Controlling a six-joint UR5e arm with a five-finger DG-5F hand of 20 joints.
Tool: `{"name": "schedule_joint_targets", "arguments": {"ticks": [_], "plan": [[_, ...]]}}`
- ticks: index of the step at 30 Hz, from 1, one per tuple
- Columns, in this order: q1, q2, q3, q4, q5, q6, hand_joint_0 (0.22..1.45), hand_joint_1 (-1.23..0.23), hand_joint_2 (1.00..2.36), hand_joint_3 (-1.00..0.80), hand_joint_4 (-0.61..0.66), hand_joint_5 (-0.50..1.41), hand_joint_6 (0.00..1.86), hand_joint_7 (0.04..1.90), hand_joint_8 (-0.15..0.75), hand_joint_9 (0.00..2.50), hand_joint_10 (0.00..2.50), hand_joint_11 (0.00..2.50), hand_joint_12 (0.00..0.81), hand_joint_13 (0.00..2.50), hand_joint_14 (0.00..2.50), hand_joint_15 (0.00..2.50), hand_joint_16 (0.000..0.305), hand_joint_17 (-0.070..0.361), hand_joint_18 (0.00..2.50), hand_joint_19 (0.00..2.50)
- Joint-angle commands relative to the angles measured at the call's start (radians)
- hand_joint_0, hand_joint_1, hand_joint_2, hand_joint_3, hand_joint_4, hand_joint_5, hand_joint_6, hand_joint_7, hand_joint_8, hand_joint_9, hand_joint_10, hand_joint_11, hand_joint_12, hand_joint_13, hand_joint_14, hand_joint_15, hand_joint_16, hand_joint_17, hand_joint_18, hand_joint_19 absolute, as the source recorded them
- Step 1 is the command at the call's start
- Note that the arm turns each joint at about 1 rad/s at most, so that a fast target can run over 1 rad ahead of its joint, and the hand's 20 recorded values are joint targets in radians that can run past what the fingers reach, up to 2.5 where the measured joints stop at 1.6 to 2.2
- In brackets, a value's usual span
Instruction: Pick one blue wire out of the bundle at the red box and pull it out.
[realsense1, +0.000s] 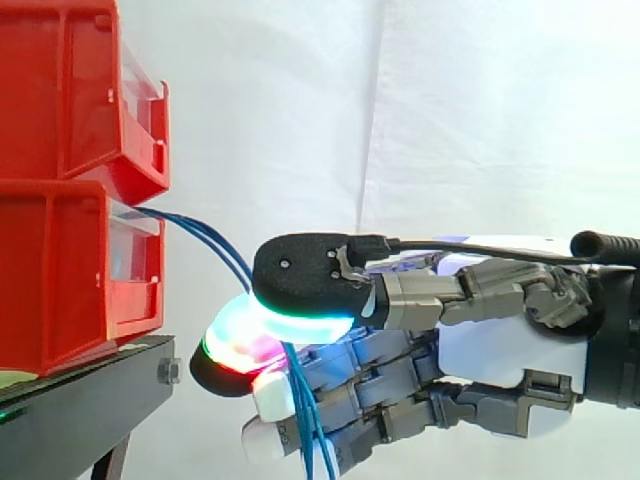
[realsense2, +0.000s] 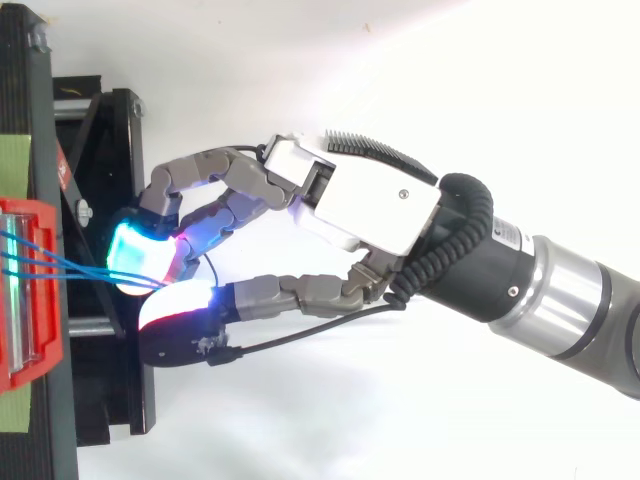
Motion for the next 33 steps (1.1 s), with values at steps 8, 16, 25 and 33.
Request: {"name": "schedule_joint_targets", "arguments": {"ticks": [8, 16, 25, 33], "plan": [[-0.002, 0.018, 0.0, -0.09, -0.003, 0.009, 0.64, -0.85, 1.01, -0.43, 0.3, -0.14, 0.78, 1.0, 0.313, 1.08, 0.02, 0.58, 0.377, 0.94, 0.02, 0.43, 0.048, 0.108, 0.79, 0.61], [-0.002, 0.024, 0.0, -0.14, -0.004, 0.055, 0.6, -0.68, 1.01, -0.35, 0.25, -0.11, 0.77, 1.11, 0.316, 1.14, 0.02, 0.56, 0.377, 0.95, 0.02, 0.44, 0.049, 0.111, 0.79, 0.63], [-0.005, 0.033, 0.0, -0.14, -0.004, 0.055, 0.62, -0.76, 1.01, -0.3, 0.19, -0.15, 0.84, 0.99, 0.308, 1.07, 0.02, 0.61, 0.38, 0.95, 0.02, 0.44, 0.049, 0.11, 0.79, 0.63], [-0.013, 0.044, 0.0, -0.17, -0.006, 0.055, 0.71, -0.91, 1.01, -0.41, 0.19, -0.2, 0.89, 0.87, 0.294, 0.96, 0.02, 0.67, 0.371, 0.92, 0.02, 0.45, 0.049, 0.111, 0.79, 0.58]]}}
